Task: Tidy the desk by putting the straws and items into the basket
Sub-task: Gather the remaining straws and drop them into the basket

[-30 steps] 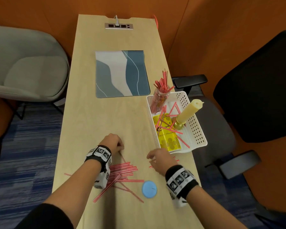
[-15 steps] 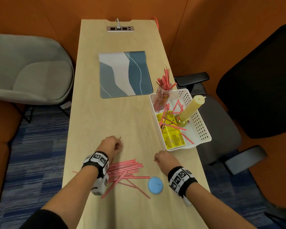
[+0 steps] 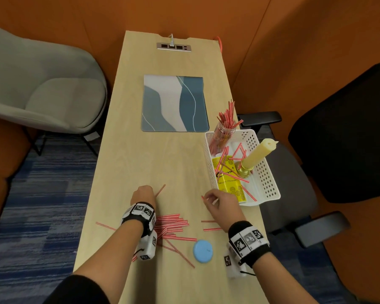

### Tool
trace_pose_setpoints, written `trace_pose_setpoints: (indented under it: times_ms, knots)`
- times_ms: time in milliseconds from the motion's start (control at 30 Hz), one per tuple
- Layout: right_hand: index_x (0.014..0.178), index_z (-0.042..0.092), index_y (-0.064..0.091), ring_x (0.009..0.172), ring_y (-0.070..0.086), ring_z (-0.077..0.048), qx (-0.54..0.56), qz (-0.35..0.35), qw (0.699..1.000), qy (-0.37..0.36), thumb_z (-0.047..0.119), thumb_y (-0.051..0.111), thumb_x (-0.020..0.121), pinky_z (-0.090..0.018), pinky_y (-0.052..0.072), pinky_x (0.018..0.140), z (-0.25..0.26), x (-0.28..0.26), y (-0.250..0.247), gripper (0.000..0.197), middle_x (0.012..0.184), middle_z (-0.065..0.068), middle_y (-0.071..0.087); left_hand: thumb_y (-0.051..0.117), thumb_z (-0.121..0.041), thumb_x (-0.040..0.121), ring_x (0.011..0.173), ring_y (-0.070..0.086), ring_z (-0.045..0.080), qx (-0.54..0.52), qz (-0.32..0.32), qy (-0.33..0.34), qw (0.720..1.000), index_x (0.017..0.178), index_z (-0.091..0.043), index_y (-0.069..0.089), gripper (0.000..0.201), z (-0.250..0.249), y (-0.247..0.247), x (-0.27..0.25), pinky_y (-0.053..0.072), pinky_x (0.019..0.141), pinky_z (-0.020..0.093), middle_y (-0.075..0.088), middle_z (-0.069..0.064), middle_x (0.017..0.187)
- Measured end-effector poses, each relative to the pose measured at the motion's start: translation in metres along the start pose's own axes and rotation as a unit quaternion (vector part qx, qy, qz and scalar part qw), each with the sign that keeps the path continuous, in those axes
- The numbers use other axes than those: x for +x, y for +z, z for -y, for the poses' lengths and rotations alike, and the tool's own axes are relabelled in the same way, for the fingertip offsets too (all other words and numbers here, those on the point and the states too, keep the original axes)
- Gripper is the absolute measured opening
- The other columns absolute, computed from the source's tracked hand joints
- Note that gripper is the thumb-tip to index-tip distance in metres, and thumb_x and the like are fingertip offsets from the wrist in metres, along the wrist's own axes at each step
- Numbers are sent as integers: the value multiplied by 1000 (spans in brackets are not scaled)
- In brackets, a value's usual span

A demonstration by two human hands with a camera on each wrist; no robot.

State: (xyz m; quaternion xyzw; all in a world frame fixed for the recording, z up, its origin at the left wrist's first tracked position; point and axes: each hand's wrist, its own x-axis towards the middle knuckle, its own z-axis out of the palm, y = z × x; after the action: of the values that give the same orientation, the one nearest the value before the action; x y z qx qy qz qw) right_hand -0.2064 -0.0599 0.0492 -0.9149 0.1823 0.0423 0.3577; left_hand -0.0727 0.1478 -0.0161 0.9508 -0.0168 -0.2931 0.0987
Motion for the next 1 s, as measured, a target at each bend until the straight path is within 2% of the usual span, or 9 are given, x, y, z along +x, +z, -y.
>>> trace_pose_setpoints:
  times_ms: [133,233,333,433,500,633,767,900,1000]
  knots:
    - [91,24,69,57,53,-3,55,-110,992,1,26,70,89,-18,48,61,14,23,-53,2,74,12,64,46,-2,95,123,50,30,60,23,-6,998,126,-3,50,32,-4,7,-5,45,98,34,49,15,132]
    - [102,25,68,68,59,-6,53,-159,985,40,28,70,89,-26,50,69,5,45,-80,13,84,10,65,47,-4,94,121,51,30,61,24,14,998,125,-3,47,32,-11,4,-12,46,98,36,50,15,131]
    - [104,27,66,80,59,-12,20,-162,984,75,27,68,89,-29,48,76,-11,49,-84,16,90,7,64,41,-6,95,103,61,33,-29,-3,81,996,112,-6,53,21,-33,-10,-16,51,86,38,63,15,113]
    - [85,29,67,67,57,-6,8,-73,994,81,18,64,88,-25,46,69,-25,28,-60,12,75,8,63,44,-9,94,75,65,26,-166,-36,151,974,94,-16,55,13,-71,-32,-19,54,71,34,71,9,88]
    - [80,27,70,56,54,-3,42,30,995,81,18,65,85,-24,48,62,-36,8,-37,11,69,9,62,51,-7,92,64,62,15,-216,-56,203,953,89,-19,59,15,-102,-48,-23,46,64,23,72,4,77]
    - [88,30,71,55,55,3,15,182,982,53,18,62,85,-21,51,67,-52,-24,-6,15,76,10,64,60,-9,90,60,63,3,-254,-85,272,924,85,-24,65,16,-165,-66,-26,50,68,22,73,-1,72]
    - [113,28,66,94,63,-13,-85,165,981,52,20,59,87,-25,48,88,-63,-28,10,28,90,8,65,63,-32,92,85,68,18,-239,-104,286,922,100,-20,72,17,-202,-65,-25,54,82,29,75,1,94]
    - [124,27,59,106,63,-26,-112,139,983,41,18,55,90,-33,50,90,-68,-19,27,35,113,-4,67,61,-30,93,86,66,19,-211,-104,263,936,100,-19,72,17,-187,-56,-25,51,78,28,73,0,94]
    - [118,21,63,107,61,-27,-163,152,975,21,19,54,94,-33,47,86,-67,-12,36,25,118,-6,63,62,-25,90,80,64,18,-180,-72,204,960,94,-22,73,12,-142,-47,-21,47,74,23,72,0,87]
